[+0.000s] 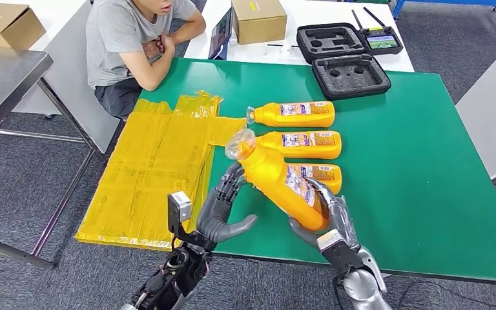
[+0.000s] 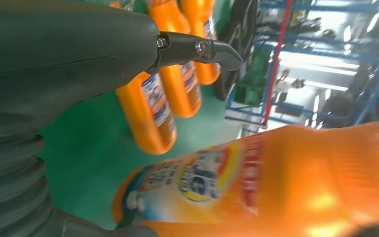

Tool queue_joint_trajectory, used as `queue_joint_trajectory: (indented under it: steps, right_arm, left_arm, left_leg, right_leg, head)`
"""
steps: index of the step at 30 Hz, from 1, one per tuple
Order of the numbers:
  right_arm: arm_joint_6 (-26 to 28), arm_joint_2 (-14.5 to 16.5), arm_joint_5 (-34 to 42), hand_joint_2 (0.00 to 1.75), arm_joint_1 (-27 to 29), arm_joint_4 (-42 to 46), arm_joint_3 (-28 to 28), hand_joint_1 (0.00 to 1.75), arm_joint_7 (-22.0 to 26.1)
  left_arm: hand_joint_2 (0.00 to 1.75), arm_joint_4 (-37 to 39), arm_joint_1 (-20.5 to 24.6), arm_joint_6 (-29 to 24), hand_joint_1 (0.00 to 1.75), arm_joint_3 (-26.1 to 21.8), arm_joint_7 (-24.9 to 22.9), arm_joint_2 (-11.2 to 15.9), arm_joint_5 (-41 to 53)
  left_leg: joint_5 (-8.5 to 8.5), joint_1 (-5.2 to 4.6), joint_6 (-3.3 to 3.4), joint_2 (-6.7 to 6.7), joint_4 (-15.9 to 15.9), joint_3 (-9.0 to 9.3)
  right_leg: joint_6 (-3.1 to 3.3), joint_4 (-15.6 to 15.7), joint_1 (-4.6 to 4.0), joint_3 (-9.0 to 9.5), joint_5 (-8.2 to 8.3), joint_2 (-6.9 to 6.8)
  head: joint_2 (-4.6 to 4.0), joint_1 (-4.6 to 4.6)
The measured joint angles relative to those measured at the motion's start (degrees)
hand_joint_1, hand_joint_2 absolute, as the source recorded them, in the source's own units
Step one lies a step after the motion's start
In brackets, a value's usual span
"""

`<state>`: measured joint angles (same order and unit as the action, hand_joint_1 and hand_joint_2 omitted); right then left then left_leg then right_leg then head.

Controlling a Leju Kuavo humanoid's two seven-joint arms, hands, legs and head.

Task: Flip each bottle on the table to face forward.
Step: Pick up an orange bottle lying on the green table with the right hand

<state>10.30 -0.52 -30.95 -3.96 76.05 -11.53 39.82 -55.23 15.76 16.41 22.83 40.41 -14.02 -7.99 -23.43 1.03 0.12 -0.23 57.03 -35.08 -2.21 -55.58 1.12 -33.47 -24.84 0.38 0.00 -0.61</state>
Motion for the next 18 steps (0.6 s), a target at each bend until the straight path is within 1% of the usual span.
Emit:
queue_joint_trajectory:
  steps: [5,12,18]
  right_arm:
    - [-0.12,-0.24,2.74,1.75,-0.10,-0.03,-2.70,1.75,0.05]
    - [-0.47,-0.48,4.60,1.75,-0.96,-1.63,-5.62,1.75,0.05]
    - [-0.58,-0.30,5.12,1.75,-1.30,-3.57,-6.92,1.75,0.05]
  left_arm:
    - [1.75,1.42,0.43,0.17,0.00,0.29,0.01,-0.25,0.05]
    - [1.75,0.22,0.66,0.29,0.00,-0.90,0.06,-0.34,-0.91]
    - [1.75,-1.25,0.69,2.88,0.00,-2.22,0.07,-0.44,-3.36]
  left_leg:
    - [0.00,0.00,0.00,0.00,0.00,-0.05]
    - [0.01,0.00,0.00,0.00,0.00,-0.05]
    - [0.01,0.00,0.00,-0.01,0.00,-0.06]
  right_leg:
    - [0.00,0.00,0.00,-0.01,0.00,0.00]
    - [0.00,0.00,0.00,0.00,0.00,-0.01]
    - [0.00,-0.01,0.00,-0.01,0.00,-0.01]
  head:
    - [0.00,0.01]
    - [-0.01,0.01]
    - [0.00,0.01]
